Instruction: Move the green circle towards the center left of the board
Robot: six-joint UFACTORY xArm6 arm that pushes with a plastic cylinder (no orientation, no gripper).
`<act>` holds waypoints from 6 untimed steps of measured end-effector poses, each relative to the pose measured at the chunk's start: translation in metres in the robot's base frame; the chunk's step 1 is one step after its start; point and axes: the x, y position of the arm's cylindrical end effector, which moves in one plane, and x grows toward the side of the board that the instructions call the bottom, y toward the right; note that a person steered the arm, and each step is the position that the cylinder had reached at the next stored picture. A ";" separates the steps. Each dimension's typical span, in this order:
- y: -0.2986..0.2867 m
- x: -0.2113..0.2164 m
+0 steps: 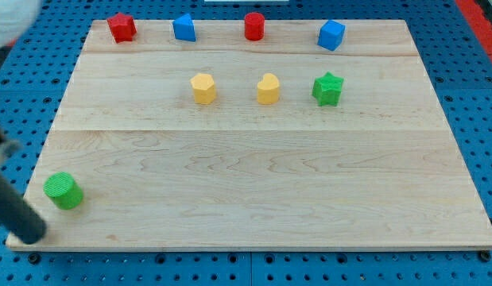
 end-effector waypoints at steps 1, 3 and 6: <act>-0.016 -0.008; 0.033 -0.045; 0.103 -0.050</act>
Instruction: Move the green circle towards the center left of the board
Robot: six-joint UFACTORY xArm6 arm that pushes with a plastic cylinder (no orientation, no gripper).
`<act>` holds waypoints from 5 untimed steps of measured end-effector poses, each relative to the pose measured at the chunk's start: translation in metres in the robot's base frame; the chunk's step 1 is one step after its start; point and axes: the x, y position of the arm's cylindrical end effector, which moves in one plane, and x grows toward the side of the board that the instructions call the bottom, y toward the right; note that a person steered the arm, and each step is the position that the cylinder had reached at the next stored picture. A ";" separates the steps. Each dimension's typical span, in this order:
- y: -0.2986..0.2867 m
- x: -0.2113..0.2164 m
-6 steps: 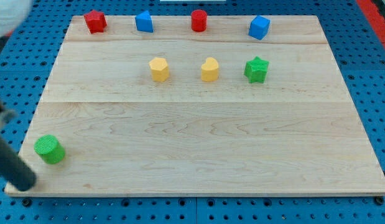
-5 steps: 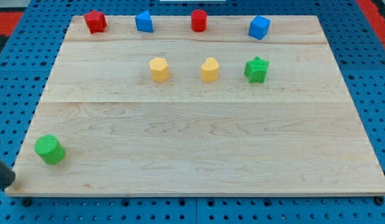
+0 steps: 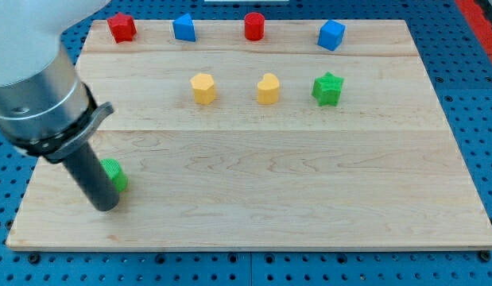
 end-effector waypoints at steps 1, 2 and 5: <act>0.000 -0.058; 0.000 -0.085; -0.025 -0.101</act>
